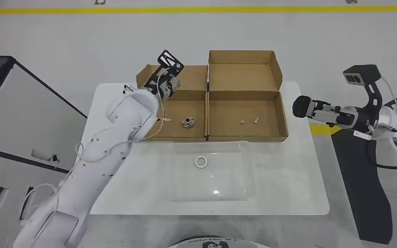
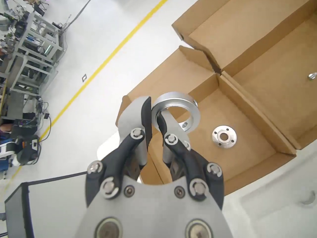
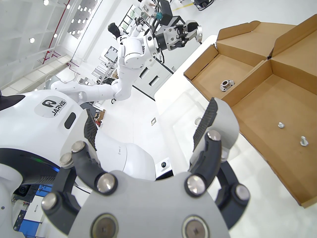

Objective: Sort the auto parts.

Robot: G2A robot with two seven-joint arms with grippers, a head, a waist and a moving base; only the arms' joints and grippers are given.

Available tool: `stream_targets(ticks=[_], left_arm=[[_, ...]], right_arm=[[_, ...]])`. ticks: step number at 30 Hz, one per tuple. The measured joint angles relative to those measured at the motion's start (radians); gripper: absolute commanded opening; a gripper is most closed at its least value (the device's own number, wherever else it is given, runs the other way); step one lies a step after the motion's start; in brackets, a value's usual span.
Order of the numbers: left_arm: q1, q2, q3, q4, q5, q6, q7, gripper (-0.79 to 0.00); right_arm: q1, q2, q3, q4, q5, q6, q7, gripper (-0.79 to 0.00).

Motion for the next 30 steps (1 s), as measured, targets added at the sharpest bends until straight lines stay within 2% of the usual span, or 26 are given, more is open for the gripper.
stream_targets(ticks=[10,23,30], left_arm=[[0.021,0.0,-0.015,0.128,0.064,-0.063,0.001,-0.785],[0.069,-0.014,0.037,0.195,0.09,-0.139,-0.001,-0.785],[0.072,-0.029,0.074,0.219,0.095,-0.147,0.008,-0.785]], right_arm=[[0.0,0.0,0.0,0.0,0.0,0.0,0.0,0.0],[0.0,0.0,0.0,0.0,0.0,0.0,0.0,0.0],[0.0,0.0,0.0,0.0,0.0,0.0,0.0,0.0]])
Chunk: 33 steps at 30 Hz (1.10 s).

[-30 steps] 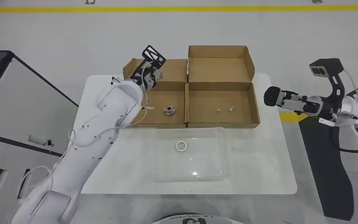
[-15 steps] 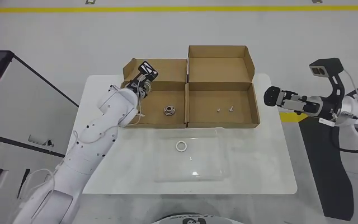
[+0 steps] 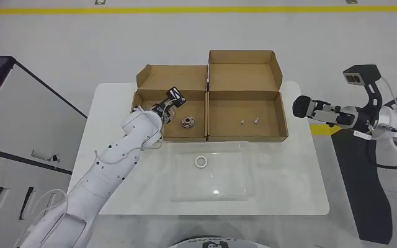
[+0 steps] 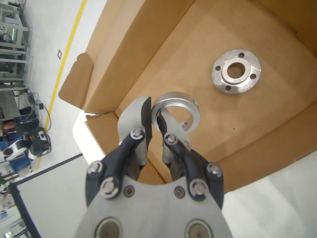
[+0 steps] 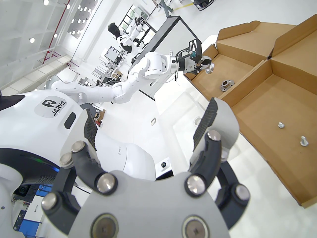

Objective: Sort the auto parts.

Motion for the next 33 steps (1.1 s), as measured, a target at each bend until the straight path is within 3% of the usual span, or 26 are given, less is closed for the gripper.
stream_targets(ticks=[17,33], left_arm=[[-0.049,-0.052,0.085,0.128,-0.015,0.029,-0.013,-0.785],[-0.02,-0.058,0.059,0.129,0.013,0.003,-0.034,-0.785]], right_arm=[[0.0,0.0,0.0,0.0,0.0,0.0,0.0,0.0],[0.0,0.0,0.0,0.0,0.0,0.0,0.0,0.0]])
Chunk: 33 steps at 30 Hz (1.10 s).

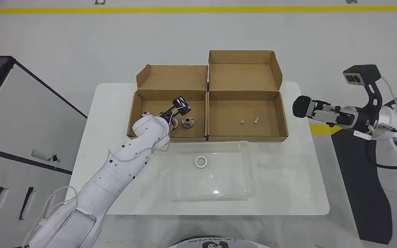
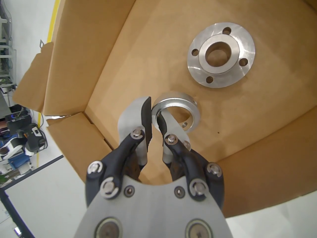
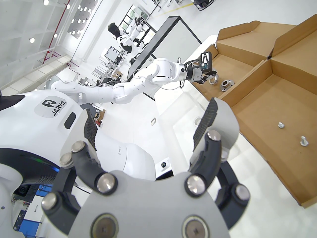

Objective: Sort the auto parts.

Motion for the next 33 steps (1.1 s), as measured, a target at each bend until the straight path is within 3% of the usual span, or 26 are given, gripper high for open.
stream_targets(ticks=[6,8,12,23,26,30,33], left_arm=[[0.011,-0.003,-0.009,-0.005,0.003,-0.005,0.0,-0.785],[0.013,-0.005,-0.011,-0.007,0.003,-0.005,0.0,-0.683],[0.014,-0.008,-0.014,-0.007,0.002,-0.007,0.005,-0.6],[0.017,-0.017,-0.025,-0.005,0.004,-0.009,0.01,-0.545],[0.02,-0.019,-0.03,-0.018,0.004,-0.006,0.013,-0.422],[0.024,-0.019,-0.047,-0.049,-0.005,-0.011,0.024,0.0],[0.031,-0.017,-0.066,-0.08,-0.016,-0.021,0.028,0.0]], right_arm=[[0.0,0.0,0.0,0.0,0.0,0.0,0.0,0.0],[0.0,0.0,0.0,0.0,0.0,0.0,0.0,0.0],[0.0,0.0,0.0,0.0,0.0,0.0,0.0,0.0],[0.0,0.0,0.0,0.0,0.0,0.0,0.0,0.0],[0.0,0.0,0.0,0.0,0.0,0.0,0.0,0.0],[0.0,0.0,0.0,0.0,0.0,0.0,0.0,0.0],[0.0,0.0,0.0,0.0,0.0,0.0,0.0,0.0]])
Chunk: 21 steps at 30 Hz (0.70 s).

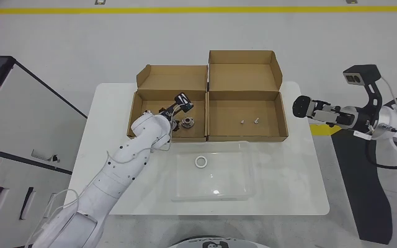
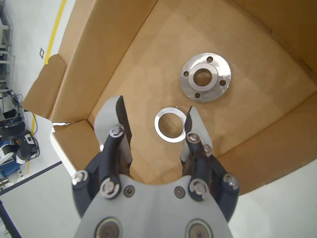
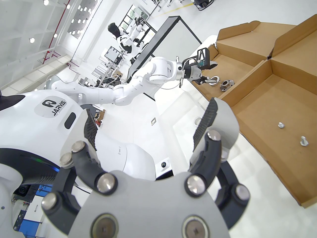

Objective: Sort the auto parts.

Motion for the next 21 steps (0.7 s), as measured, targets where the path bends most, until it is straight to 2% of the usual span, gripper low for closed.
stream_targets(ticks=[13,21], left_arm=[[0.078,0.019,-0.118,-0.242,-0.151,-0.1,0.06,0.0],[0.123,0.036,-0.176,-0.4,-0.318,-0.265,0.022,0.0]], right_arm=[[0.0,0.0,0.0,0.0,0.0,0.0,0.0,0.0],[0.0,0.0,0.0,0.0,0.0,0.0,0.0,0.0]])
